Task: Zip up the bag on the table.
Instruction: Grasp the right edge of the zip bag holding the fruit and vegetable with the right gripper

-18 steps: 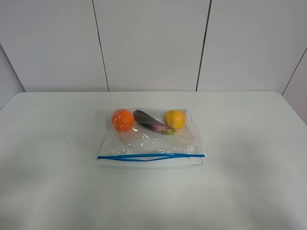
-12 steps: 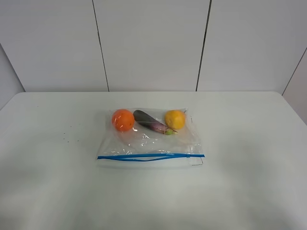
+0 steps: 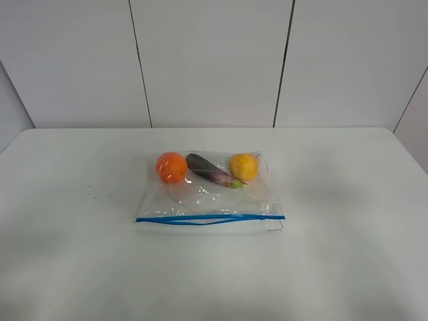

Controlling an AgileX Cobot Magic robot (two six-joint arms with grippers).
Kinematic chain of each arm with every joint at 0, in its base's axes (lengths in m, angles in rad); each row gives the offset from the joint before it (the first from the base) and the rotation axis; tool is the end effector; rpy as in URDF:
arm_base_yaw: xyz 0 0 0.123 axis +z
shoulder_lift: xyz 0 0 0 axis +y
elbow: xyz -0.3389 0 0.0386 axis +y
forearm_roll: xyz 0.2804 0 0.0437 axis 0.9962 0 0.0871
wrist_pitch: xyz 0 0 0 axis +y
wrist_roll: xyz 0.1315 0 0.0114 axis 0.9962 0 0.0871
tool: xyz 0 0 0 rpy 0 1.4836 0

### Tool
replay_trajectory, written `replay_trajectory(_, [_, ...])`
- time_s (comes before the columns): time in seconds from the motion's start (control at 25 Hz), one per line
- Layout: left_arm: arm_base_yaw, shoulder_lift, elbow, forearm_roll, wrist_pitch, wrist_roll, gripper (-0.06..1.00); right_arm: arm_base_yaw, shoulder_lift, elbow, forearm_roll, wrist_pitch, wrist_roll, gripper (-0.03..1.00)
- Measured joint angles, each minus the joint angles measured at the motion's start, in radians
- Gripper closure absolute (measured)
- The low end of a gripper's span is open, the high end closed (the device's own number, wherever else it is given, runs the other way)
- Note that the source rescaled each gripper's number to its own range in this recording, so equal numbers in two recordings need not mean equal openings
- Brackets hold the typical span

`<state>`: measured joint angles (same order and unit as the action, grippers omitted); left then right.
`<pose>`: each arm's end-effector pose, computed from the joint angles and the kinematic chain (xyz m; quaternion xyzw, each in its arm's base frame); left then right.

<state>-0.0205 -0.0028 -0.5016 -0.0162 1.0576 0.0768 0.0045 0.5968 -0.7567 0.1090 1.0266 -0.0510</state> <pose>0.0032 -0.0019 0.2750 0.0417 0.8502 0.0067 0.5247 0.1048 0.0128 0.3410 -0.0175 0.9212 0.0449 0.3860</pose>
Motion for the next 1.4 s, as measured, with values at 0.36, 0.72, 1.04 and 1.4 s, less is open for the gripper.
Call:
replay_trajectory(0.36, [0.0, 0.0, 0.0, 0.0, 0.0, 0.0, -0.06, 0.0, 0.607, -0.273, 0.145, 0.012, -0.034, -0.03])
replay_trajectory(0.72, [0.0, 0.0, 0.0, 0.0, 0.0, 0.0, -0.06, 0.0, 1.035, -0.325, 0.49, -0.066, -0.4, -0.03])
replay_trajectory(1.04, [0.0, 0.0, 0.0, 0.0, 0.0, 0.0, -0.06, 0.0, 1.276, -0.325, 0.733, -0.138, -0.683, -0.03])
replay_trajectory(1.4, [0.0, 0.0, 0.0, 0.0, 0.0, 0.0, -0.06, 0.0, 1.442, -0.326, 0.989, -0.096, -0.975, -0.03])
